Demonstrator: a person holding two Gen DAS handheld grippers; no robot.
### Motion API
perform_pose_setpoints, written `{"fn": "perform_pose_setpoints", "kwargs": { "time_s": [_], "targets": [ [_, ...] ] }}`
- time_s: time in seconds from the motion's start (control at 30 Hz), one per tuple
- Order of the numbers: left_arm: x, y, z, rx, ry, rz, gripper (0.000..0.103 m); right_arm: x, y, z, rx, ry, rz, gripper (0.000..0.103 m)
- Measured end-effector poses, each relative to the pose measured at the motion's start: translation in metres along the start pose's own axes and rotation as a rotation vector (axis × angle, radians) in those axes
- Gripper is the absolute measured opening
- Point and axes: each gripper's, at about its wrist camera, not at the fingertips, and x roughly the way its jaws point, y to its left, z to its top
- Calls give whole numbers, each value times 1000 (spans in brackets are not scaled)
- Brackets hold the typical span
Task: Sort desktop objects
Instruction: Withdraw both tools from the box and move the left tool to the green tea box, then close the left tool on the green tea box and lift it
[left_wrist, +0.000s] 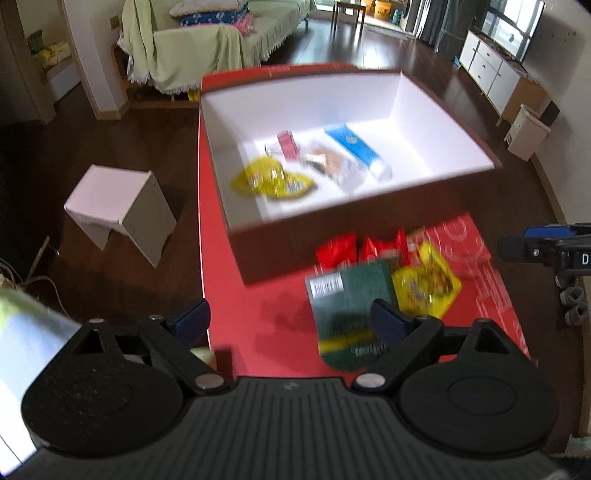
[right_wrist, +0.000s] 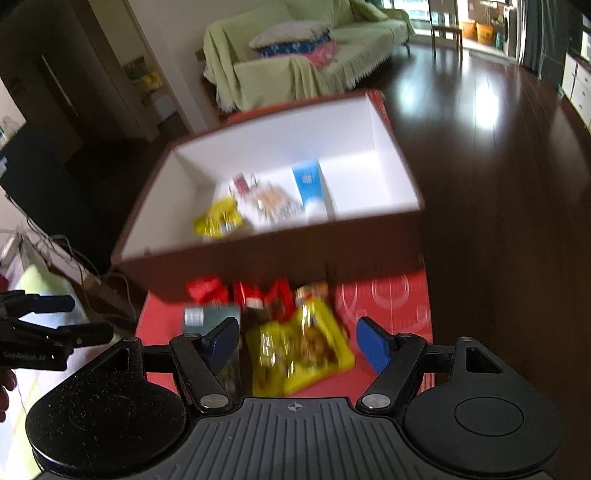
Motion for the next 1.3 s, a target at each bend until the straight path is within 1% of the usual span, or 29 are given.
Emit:
{"fn": "perform_pose_setpoints", "kwargs": {
  "time_s": [0.13,0.23,0.4,0.43,0.47,0.5,0.77,0.93,1.1,1.3],
  "targets": [
    [8,-8,-21,11,38,-15,92,5,-4,-23,22,47,-13,73],
    [16,-17,-29,18,61,-37,92,11,-7,-34,30,78,-26,73],
    [31,-28,-29,23,83,-76,92,21,-16,-37,38,106,-46,74],
    [34,-30,-29,22,87,-82,92,22,-18,-37,40,101,-53,78],
    [38,-31,-28,17,93,-89,92,24,-19,-36,42,97,-60,93],
    [42,-32,-27,12,100,-95,92,25,-21,-35,44,92,-67,98],
    [74,-36,-16,-53,131,-135,92,43,-42,-28,64,147,-72,98],
    [94,-43,-6,-79,141,-141,93,52,-48,-25,65,169,-62,98],
    [110,-49,3,-104,155,-146,95,62,-55,-22,66,192,-52,98],
    [127,-44,7,-152,176,-122,95,73,-62,-18,67,219,-40,98]
  ]
}}
